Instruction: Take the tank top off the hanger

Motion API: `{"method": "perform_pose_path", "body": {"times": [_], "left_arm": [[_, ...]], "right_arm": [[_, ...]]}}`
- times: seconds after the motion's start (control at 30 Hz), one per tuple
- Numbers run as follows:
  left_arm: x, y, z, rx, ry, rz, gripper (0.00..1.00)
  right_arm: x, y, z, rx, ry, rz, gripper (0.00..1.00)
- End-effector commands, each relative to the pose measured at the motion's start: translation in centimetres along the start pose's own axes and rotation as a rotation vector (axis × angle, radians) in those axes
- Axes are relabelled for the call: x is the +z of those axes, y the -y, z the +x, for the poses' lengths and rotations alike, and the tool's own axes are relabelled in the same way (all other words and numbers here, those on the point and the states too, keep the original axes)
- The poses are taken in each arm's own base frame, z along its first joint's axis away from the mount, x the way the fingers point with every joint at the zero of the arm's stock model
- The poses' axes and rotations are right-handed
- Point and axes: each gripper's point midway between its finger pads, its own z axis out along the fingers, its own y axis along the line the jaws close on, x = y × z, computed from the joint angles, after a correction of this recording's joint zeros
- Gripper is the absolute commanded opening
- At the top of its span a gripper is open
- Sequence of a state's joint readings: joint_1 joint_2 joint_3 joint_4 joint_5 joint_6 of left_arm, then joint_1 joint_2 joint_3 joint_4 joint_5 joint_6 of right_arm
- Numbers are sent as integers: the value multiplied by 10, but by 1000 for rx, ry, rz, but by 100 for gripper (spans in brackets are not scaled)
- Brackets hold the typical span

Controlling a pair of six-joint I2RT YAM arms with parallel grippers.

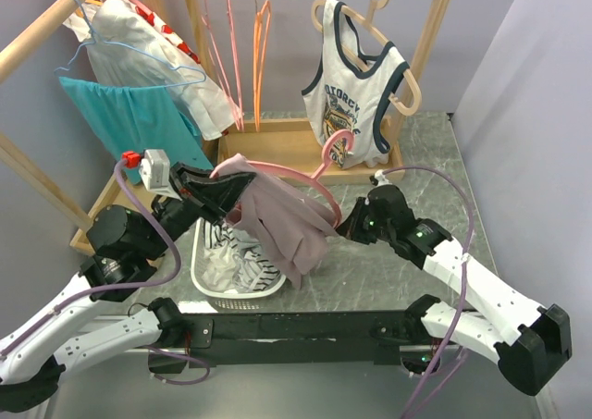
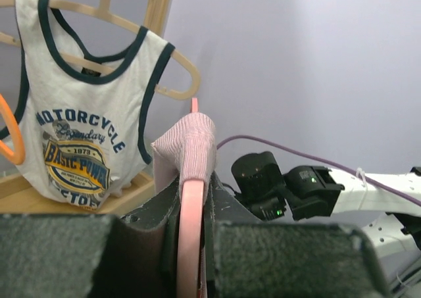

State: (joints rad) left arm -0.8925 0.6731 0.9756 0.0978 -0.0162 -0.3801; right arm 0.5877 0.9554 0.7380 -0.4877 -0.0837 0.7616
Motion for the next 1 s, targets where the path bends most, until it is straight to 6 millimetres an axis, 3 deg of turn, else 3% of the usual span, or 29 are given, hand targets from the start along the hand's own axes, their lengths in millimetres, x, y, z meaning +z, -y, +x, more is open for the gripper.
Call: {"method": "perform_pose_path", "body": {"times": [0.0,0.2,0.4,0.67,0.97], "left_arm": [[-8,16,-72,-18,263,35,1],[-18,8,-79,-8,285,-12,1],[-34,3,-101,12,357,-54,1],[-43,4,-114,-4,427,-51,1],[-32,4,-109,-17,445,-34,1]], "right_arm": [[-7,-13,-7,9,26,-18,0],[-18,28,-20,92,155,177,0],[0,39,4,104,47,212,0],[18,16,12,82,-17,111,0],[16,-49,40,-72,-161,-86,1]]}}
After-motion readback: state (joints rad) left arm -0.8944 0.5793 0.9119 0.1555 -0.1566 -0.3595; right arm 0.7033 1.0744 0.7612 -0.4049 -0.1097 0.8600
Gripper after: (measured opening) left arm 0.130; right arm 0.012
